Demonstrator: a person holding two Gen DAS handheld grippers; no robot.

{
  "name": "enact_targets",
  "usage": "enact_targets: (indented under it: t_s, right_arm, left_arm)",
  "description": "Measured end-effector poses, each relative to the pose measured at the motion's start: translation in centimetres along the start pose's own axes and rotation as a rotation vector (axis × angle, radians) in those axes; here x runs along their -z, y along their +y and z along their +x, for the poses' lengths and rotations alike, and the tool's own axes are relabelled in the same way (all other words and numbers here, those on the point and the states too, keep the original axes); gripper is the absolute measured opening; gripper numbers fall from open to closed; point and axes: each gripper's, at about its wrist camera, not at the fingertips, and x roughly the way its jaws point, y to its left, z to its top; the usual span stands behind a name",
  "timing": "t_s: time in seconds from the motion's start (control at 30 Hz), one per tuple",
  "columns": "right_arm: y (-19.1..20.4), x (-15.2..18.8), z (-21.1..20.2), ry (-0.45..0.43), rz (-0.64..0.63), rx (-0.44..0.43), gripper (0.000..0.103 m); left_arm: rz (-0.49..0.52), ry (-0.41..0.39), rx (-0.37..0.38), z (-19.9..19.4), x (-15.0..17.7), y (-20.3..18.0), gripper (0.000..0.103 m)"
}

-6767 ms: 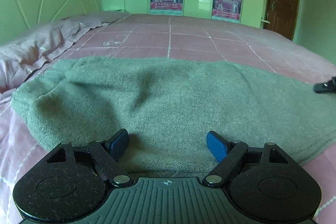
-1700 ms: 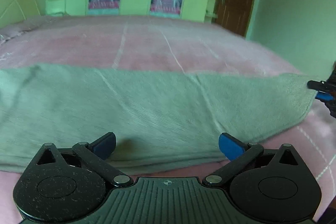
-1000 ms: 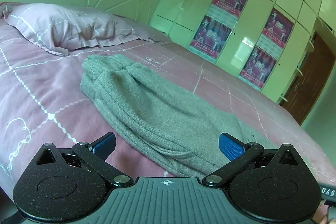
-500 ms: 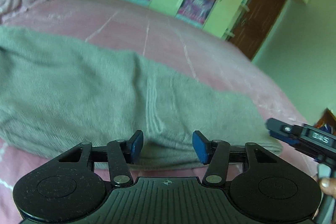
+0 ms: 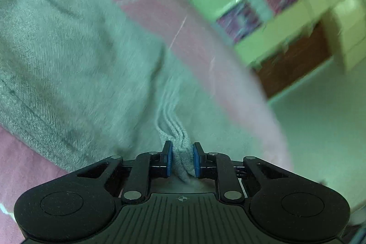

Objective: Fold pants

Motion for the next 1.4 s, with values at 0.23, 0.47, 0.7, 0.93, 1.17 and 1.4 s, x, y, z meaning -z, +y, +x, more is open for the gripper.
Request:
enact_targets:
  t_s: [0.23, 0.47, 0.7, 0.93, 1.17, 1.4]
  right_arm:
    - [-2.3, 0.2, 2.6, 0.159, 0.009, 0.092, 0.023]
    - [-1.9, -1.8, 1.5, 0.053, -0.034, 0.092, 0.021]
    - [-2.2, -4.2, 7.1, 0.124, -0.117, 0.149, 0.02]
    - [-2.3, -6.0, 8.5, 0.109, -0.128, 0.16, 0.024]
    - [-4.6, -7.8, 15.2, 0.21, -0.058, 0.179, 0.025]
    - [-4.5, -7.0, 8.3, 0.015, -0.013, 0.117, 0.039]
  left_arm:
    - [0.115, 0.045, -0.095, 0.9, 1.8, 1.7, 0.021]
    - [0.309, -0.13, -0.163, -1.9, 0.1, -2.3, 0.079]
    - [0.436, -0.009, -0.088, 3.7, -3.5, -5.9, 0.079]
    - [0.497, 0.071, -0.142, 5.8, -3.1, -7.0, 0.079]
    - [0.523, 0.112, -0.169, 10.4, -4.5, -6.6, 0.085]
    - [0.529, 0.032, -0.095, 5.8, -3.3, -7.0, 0.094]
